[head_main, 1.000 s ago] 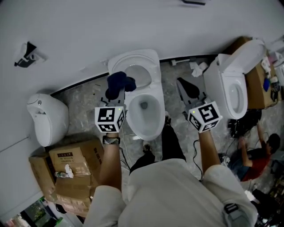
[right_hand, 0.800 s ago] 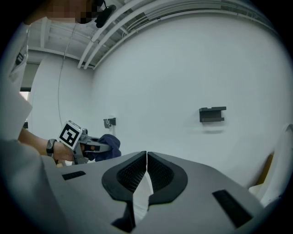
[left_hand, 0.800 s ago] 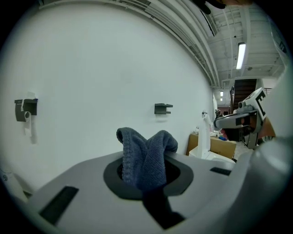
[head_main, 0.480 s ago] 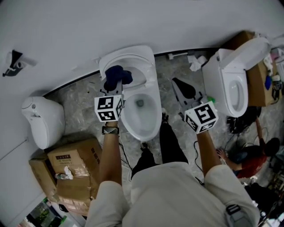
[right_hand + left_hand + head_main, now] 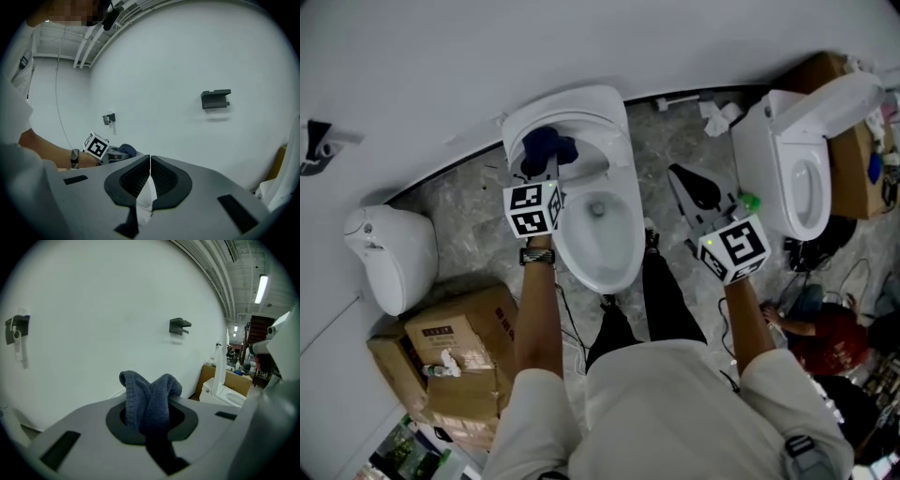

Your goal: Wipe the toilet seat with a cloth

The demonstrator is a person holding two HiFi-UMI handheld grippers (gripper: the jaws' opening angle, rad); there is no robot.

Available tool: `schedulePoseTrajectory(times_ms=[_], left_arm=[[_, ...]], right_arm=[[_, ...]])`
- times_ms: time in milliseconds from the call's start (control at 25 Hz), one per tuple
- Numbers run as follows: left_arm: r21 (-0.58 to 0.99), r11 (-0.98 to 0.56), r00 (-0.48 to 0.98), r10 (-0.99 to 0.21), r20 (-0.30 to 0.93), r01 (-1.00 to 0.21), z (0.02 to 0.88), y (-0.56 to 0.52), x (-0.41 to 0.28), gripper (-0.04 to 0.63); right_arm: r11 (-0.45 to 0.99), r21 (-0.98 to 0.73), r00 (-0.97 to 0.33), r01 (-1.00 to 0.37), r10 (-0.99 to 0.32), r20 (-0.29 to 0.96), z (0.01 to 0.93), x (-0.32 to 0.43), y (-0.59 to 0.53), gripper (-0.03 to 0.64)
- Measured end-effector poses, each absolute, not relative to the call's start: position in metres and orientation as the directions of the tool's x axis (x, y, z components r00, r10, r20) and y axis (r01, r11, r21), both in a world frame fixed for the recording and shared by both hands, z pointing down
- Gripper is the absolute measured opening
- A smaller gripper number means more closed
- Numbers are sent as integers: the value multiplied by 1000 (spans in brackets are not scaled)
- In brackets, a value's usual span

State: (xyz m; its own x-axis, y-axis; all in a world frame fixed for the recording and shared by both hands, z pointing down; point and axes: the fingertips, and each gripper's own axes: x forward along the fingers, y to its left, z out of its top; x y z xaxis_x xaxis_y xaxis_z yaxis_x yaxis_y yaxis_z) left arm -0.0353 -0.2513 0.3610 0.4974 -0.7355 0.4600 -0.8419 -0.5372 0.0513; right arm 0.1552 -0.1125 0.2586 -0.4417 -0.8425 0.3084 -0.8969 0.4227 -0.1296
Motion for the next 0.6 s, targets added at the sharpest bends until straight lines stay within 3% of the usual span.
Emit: schedulePoseTrajectory(times_ms=[600], left_arm=[[85,-559,530,-713,459,-825,393,-273,-8,46]], right_arm=[[384,-185,-426,-905,-826,368,296,172,-125,29]])
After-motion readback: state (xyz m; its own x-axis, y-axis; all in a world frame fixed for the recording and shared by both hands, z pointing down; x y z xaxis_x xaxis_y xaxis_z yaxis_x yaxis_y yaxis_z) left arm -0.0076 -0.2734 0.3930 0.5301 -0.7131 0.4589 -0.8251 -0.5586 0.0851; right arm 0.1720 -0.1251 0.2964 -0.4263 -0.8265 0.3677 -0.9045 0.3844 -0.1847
